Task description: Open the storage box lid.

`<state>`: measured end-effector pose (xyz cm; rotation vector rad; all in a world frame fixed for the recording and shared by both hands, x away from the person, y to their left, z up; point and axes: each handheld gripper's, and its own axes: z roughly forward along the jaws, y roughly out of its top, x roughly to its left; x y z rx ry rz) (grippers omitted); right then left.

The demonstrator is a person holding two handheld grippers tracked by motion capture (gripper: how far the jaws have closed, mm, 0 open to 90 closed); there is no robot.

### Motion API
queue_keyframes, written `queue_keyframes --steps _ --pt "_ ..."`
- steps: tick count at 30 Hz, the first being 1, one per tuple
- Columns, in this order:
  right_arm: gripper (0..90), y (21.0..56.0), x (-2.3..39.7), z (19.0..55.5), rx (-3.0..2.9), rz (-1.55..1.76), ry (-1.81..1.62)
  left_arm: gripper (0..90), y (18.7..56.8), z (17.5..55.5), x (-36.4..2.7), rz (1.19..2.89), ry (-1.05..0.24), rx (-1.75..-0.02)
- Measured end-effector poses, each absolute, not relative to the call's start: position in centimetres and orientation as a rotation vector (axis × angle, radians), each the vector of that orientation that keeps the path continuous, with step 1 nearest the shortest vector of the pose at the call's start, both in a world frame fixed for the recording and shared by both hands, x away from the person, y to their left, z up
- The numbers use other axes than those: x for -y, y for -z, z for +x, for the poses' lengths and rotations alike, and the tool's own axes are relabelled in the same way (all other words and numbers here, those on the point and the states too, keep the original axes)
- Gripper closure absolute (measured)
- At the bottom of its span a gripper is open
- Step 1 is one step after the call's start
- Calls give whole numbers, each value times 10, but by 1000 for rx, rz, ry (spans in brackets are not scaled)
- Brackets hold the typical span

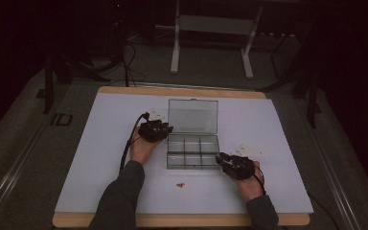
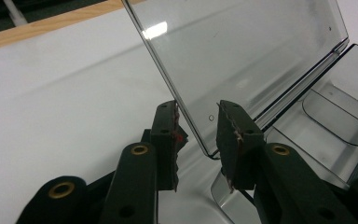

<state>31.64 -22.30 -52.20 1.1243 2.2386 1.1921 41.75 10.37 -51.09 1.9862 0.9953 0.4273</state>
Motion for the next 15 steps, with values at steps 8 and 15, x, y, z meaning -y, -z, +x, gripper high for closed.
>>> queue_keyframes --steps 8,15 --pt "707 522 223 316 -2235 1126 -1193 696 514 417 -100 2003 -443 -990" --pt "707 522 223 316 -2233 1127 -1195 671 512 413 -100 2006 -453 -983"
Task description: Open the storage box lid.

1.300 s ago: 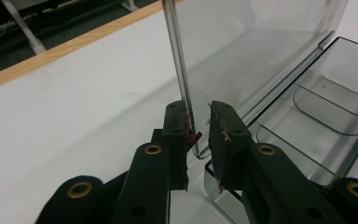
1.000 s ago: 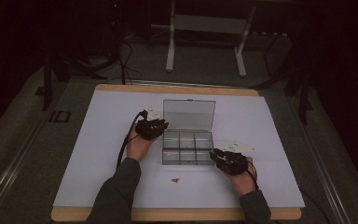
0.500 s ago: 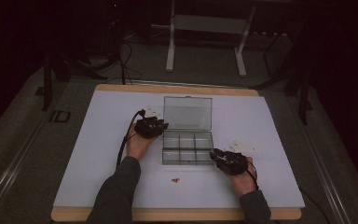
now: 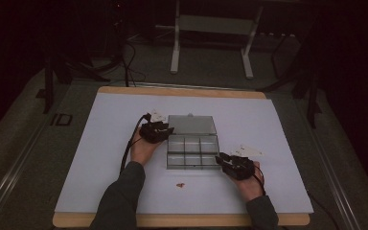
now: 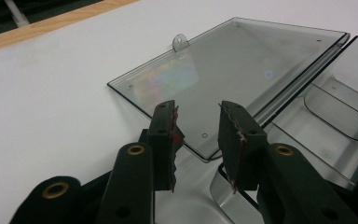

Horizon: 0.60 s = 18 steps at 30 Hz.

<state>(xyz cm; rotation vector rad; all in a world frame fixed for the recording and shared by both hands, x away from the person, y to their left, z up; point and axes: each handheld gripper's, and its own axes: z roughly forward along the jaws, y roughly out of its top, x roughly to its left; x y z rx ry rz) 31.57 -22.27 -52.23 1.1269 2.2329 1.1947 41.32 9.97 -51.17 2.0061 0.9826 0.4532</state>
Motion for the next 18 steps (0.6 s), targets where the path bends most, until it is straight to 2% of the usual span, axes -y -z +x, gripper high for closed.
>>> queue_keyframes --steps 18 --pt "681 524 223 316 -2229 1124 -1195 615 494 374 -111 1956 -472 -943"
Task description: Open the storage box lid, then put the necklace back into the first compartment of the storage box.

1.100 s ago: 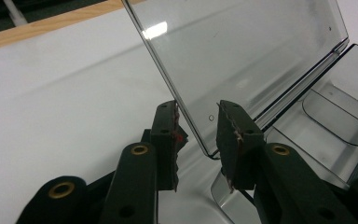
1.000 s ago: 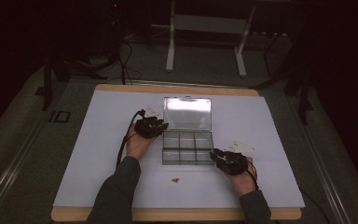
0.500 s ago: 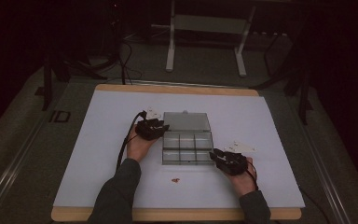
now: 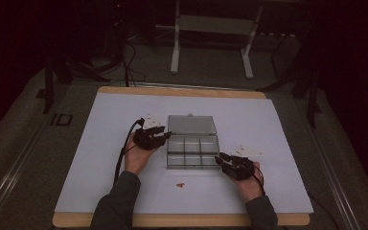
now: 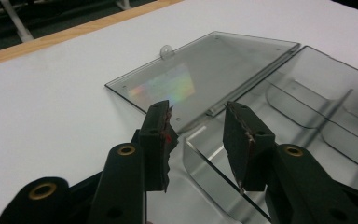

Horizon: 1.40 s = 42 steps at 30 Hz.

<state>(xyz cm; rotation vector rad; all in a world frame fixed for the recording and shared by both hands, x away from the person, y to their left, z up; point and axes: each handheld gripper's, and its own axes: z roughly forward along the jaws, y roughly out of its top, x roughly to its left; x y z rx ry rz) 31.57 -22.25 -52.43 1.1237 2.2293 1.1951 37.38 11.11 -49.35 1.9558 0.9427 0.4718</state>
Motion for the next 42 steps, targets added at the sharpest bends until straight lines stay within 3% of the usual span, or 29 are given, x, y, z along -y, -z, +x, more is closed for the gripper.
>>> queue_keyframes --steps 12,25,42 --pt "637 524 223 315 -2221 1119 -1199 562 485 350 -114 1945 -418 -848" --pt "568 518 231 312 -2183 1101 -1263 576 485 339 -111 1965 -356 -843" --pt "584 517 246 310 -2112 1081 -1334 550 475 311 -105 2008 -345 -789"
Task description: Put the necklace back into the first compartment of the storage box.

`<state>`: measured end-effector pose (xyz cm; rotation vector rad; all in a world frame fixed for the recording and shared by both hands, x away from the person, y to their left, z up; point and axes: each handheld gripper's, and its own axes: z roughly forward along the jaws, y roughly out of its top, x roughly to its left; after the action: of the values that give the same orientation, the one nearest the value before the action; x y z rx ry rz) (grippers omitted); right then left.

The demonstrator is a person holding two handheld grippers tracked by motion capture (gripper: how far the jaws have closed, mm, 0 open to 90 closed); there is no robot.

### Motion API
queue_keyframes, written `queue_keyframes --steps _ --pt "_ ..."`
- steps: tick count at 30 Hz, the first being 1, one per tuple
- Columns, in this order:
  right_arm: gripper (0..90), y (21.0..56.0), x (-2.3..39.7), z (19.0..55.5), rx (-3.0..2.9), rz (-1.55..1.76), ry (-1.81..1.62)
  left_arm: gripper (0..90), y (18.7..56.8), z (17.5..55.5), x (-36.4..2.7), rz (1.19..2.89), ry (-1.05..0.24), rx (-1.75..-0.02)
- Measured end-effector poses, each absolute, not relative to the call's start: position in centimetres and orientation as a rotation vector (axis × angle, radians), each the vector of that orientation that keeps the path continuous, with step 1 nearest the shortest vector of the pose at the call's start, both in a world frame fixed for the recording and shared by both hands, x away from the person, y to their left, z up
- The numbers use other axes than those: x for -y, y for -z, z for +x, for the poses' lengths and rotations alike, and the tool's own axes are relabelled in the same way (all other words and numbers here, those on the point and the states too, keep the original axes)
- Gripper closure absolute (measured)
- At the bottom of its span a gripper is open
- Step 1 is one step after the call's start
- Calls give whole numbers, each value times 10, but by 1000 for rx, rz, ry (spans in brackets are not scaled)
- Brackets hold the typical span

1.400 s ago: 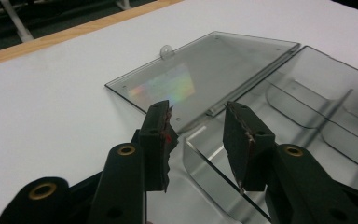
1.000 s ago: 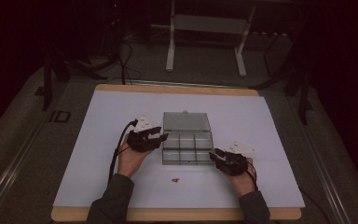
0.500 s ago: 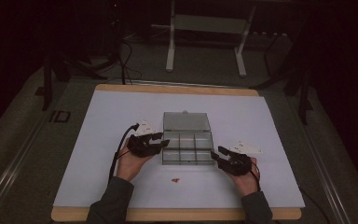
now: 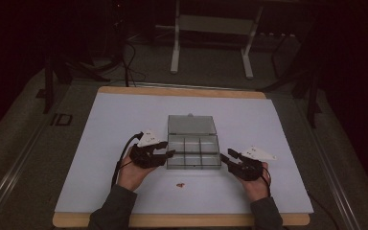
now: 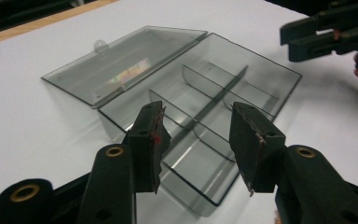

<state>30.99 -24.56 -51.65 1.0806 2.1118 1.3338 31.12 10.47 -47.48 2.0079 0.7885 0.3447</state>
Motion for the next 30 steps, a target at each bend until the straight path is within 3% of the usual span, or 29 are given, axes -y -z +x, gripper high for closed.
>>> queue_keyframes --steps 8,17,30 --pt "583 520 255 313 -2091 1062 -1350 579 475 305 -101 2034 -306 -740" --pt "589 523 259 314 -2091 1046 -1378 548 471 300 -99 2041 -284 -733" --pt "592 526 259 315 -2099 1040 -1374 539 474 289 -83 2181 -266 -681"
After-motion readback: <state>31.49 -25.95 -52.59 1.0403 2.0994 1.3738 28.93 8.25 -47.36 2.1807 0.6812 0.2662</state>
